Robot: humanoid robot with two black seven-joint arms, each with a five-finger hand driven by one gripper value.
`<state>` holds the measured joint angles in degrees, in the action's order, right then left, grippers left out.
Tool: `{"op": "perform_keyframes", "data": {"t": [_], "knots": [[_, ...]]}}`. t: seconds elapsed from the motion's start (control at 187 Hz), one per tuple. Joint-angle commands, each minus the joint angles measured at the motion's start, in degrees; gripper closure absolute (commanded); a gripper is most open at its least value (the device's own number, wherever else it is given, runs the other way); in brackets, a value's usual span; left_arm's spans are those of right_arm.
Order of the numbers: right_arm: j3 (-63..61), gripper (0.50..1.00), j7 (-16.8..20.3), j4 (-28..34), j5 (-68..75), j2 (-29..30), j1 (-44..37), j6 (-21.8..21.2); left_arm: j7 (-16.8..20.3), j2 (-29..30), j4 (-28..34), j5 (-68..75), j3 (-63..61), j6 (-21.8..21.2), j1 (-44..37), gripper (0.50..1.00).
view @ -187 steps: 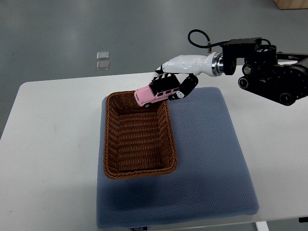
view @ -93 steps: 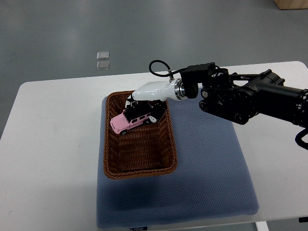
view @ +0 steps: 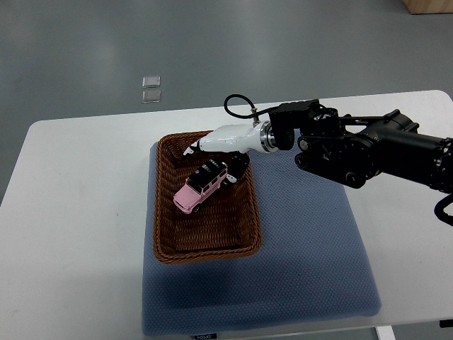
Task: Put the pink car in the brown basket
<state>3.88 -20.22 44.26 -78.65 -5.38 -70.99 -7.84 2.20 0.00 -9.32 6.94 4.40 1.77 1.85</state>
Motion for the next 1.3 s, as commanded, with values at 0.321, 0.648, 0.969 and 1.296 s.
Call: {"op": "perform_keyframes", "data": {"t": [0.321,0.648,0.969,1.296], "knots": [[-12.1,0.587,0.1,-0.1,12.8,-9.2,0.6,3.5,0.0,0.0,0.0,0.0,0.0,0.0,0.0,0.5],[-25.6,0.587,3.0,-2.9,48.4,-14.4,13.2,10.0,0.0,0.0,0.0,0.0,0.0,0.0,0.0,0.5],[-33.1,0.587,3.3,-5.9,66.8,-13.8,21.9,12.6,0.0,0.0,0.0,0.0,0.0,0.0,0.0,0.5],[-35.0,0.572,6.2,-5.9,72.0,-14.7,25.7,7.7,0.0,0.0,0.0,0.0,0.0,0.0,0.0,0.5]]}}
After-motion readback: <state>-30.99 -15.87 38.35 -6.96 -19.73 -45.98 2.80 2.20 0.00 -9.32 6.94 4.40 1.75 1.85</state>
